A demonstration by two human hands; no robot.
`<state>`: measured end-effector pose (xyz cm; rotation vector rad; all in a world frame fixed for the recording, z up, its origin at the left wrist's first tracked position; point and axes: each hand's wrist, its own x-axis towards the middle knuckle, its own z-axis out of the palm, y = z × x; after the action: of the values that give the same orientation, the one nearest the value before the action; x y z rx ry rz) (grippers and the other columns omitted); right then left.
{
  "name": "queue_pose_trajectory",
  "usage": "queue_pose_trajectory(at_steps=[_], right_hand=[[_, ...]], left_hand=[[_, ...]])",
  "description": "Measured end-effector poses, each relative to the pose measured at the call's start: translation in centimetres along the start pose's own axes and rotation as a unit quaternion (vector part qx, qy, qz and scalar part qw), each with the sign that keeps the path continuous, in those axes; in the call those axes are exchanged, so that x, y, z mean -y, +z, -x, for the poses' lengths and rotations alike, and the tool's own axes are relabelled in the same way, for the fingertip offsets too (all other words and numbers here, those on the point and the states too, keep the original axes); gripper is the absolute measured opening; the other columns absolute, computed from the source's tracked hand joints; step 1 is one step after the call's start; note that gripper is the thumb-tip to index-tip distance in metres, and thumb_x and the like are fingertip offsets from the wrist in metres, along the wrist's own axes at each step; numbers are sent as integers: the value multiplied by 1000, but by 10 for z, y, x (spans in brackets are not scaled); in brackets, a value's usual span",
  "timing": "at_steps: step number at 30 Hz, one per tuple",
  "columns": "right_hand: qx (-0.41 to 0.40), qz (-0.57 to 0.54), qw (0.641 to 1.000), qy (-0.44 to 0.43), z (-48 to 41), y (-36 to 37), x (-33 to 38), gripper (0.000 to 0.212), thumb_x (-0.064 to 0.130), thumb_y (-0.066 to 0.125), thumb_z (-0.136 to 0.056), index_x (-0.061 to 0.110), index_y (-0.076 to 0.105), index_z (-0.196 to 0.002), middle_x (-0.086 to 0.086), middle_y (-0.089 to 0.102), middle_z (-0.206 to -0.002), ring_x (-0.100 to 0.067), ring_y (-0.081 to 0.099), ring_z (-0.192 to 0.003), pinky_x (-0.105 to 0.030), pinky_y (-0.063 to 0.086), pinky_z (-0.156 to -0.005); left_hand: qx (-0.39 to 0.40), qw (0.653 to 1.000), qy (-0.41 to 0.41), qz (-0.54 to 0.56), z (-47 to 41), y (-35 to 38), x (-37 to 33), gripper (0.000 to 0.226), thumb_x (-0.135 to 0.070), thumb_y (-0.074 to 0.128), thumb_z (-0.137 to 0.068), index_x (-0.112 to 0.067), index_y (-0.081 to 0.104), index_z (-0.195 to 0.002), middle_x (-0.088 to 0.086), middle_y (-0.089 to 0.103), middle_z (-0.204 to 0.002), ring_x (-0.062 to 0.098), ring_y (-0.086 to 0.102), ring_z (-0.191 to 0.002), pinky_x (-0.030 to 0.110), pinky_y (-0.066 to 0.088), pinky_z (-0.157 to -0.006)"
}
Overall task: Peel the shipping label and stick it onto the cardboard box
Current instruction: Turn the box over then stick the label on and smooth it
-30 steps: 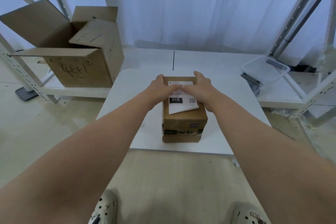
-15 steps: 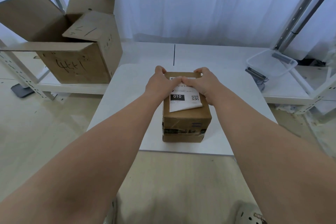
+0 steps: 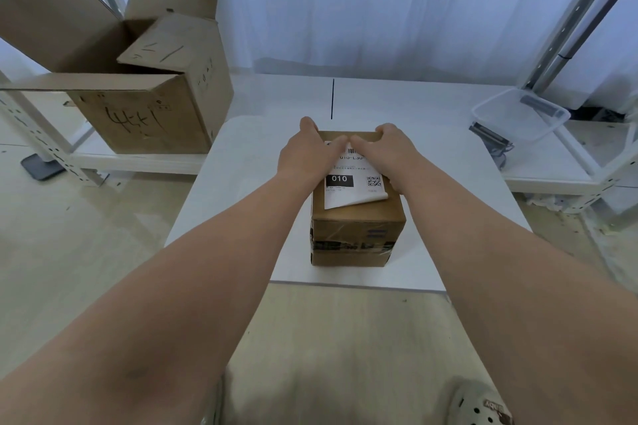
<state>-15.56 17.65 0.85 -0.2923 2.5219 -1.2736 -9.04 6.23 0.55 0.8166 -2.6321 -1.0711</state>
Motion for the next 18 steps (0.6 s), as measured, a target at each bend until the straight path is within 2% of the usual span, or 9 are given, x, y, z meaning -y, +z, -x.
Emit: queue_pose_trajectory(at_steps=[4,7,9,11,13,15,18], right_hand=[[-19,7,1000,-8,1,0,1,53,32,47,-95,10,35,-142,-9,45,-140,-27,50,-122,-44,45,-102],[-34,0,999,-16,4,-4,-3,43,28,35,-100,11,40,-139,-9,46,-140,-26,49,-122,-41,44,-102],[-29,-3,999,-14,7,-6,-7,45,31,31,-101,11,38,-140,-10,46,-140,-26,47,-123,-36,42,-99],[1,-25,1000,9,9,-7,-11,56,44,36,-98,11,31,-143,-9,46,-141,-26,48,-123,-34,43,-94],[19,-11,1000,12,10,-6,-13,59,49,46,-92,9,39,-135,-8,54,-129,-26,57,-113,-38,49,-92],[9,16,1000,-3,8,-5,-13,48,44,45,-94,6,48,-123,-9,60,-116,-26,60,-102,-39,51,-87],[-12,35,999,-15,8,-4,-10,38,33,34,-100,1,51,-113,-9,54,-102,-24,51,-92,-33,40,-76]], left_hand=[[-19,1000,2,4,-2,-1,2,33,-38,43,-96,-13,42,-118,2,57,-95,23,58,-84,32,45,-71],[-16,999,-7,33,-2,-3,6,25,-32,33,-100,-15,44,-115,4,61,-98,27,61,-92,42,52,-85],[-1,998,-14,63,1,-4,6,29,-35,30,-100,-16,42,-118,7,63,-103,28,62,-95,47,52,-88],[27,996,-16,84,3,-5,4,44,-49,39,-95,-15,38,-124,6,62,-105,27,63,-96,45,52,-88],[54,997,-5,62,6,-4,1,56,-51,49,-90,-13,33,-129,4,59,-102,25,63,-92,41,53,-85],[45,998,3,45,8,-2,-2,54,-43,49,-93,-11,32,-132,4,57,-102,25,63,-93,41,53,-86],[25,999,9,41,8,-1,0,44,-34,39,-99,-10,34,-135,9,58,-111,28,59,-101,42,49,-92]])
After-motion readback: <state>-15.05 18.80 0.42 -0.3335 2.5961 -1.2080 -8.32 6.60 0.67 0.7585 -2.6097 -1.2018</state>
